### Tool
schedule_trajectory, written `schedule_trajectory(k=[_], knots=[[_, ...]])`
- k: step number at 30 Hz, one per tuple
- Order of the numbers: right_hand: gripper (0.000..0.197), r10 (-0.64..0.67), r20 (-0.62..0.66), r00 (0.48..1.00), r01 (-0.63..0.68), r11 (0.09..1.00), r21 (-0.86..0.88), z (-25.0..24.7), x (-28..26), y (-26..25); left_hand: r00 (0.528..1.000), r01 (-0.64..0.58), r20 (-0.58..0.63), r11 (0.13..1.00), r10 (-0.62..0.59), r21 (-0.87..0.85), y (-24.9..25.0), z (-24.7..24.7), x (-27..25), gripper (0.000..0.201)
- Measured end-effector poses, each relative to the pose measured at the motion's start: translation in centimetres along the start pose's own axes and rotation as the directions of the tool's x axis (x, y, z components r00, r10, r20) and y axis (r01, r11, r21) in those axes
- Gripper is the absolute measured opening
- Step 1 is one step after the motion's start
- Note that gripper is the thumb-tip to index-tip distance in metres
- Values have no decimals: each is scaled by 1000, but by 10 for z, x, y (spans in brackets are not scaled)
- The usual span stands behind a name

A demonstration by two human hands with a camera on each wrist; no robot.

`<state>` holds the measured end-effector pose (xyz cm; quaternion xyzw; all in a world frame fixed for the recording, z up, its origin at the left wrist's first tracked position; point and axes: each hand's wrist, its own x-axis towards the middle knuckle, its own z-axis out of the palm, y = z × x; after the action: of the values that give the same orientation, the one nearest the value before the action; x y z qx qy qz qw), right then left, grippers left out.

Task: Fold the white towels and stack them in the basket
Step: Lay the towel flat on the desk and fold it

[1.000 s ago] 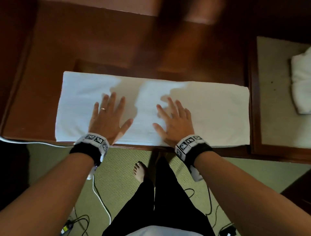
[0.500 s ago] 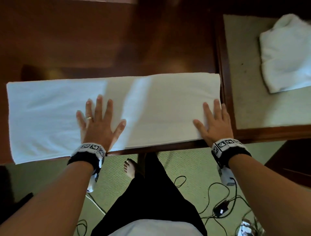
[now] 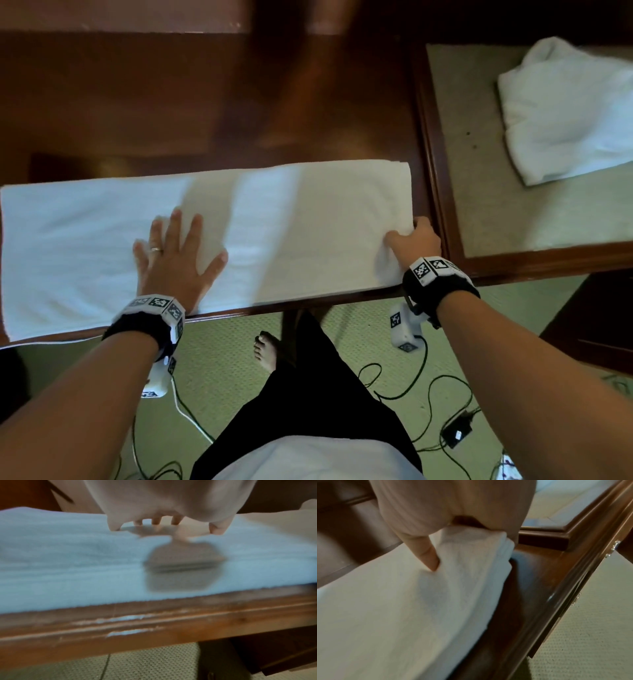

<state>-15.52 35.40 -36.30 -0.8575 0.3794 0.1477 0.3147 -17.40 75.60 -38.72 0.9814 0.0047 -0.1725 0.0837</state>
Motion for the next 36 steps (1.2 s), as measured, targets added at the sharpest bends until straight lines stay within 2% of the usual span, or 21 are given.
schedule_trajectory(k=[3, 5, 7, 9, 13, 15, 17, 19, 21, 25, 26, 27, 29, 32, 34, 36], knots=[[24, 40, 142, 989, -51, 996, 74, -8, 0, -5, 1000, 13, 21, 1000, -13, -11, 3, -7, -2, 90], [15, -19, 180, 983, 12, 999, 44, -17, 3, -16, 999, 29, 23, 999, -28, -37, 8, -15, 0, 90], [13, -147, 124, 981, 157, 985, -75, -31, 14, -36, 998, 51, 42, 996, -47, -80, 13, -25, 4, 86], [15, -304, 1, 953, 299, 938, -176, -51, 32, -67, 997, 50, 59, 992, -44, -115, 18, -34, 9, 80], [12, -537, -233, 811, 453, 827, -334, -109, 68, -147, 997, -53, 55, 997, 56, -63, 29, -44, 17, 75], [11, -604, -334, 724, 485, 789, -377, -143, 82, -186, 992, -105, 67, 993, 108, -49, 36, -43, 21, 66], [12, -643, -383, 663, 492, 761, -424, -167, 85, -213, 986, -144, 72, 986, 150, -79, 47, -41, 25, 59], [14, -684, -381, 621, 503, 722, -476, -179, 78, -228, 975, -204, 62, 972, 212, -114, 60, -38, 29, 55], [16, -752, -352, 557, 551, 652, -520, -178, 65, -231, 960, -269, 41, 956, 276, -118, 73, -41, 32, 52], [23, -917, -202, 345, 731, 398, -554, -141, 31, -202, 949, -314, -11, 945, 315, -91, 82, -63, 45, 51], [27, -937, -156, 313, 756, 345, -556, -125, 23, -189, 949, -316, -36, 943, 314, -108, 81, -68, 49, 52], [33, -946, -105, 307, 774, 312, -551, -107, 14, -173, 950, -312, -66, 942, 305, -127, 79, -73, 53, 55], [43, -941, 0, 338, 798, 287, -530, -68, -5, -136, 945, -314, -143, 937, 293, -153, 77, -84, 57, 57], [58, -879, 133, 458, 789, 332, -517, -8, -34, -73, 892, -420, -231, 902, 389, -102, 82, -92, 57, 55], [62, -811, 185, 555, 754, 396, -525, 22, -53, -41, 794, -578, -228, 816, 563, 0, 95, -88, 53, 55], [65, -759, 189, 623, 705, 441, -555, 37, -66, -22, 677, -713, -134, 690, 724, 124, 113, -76, 52, 57]])
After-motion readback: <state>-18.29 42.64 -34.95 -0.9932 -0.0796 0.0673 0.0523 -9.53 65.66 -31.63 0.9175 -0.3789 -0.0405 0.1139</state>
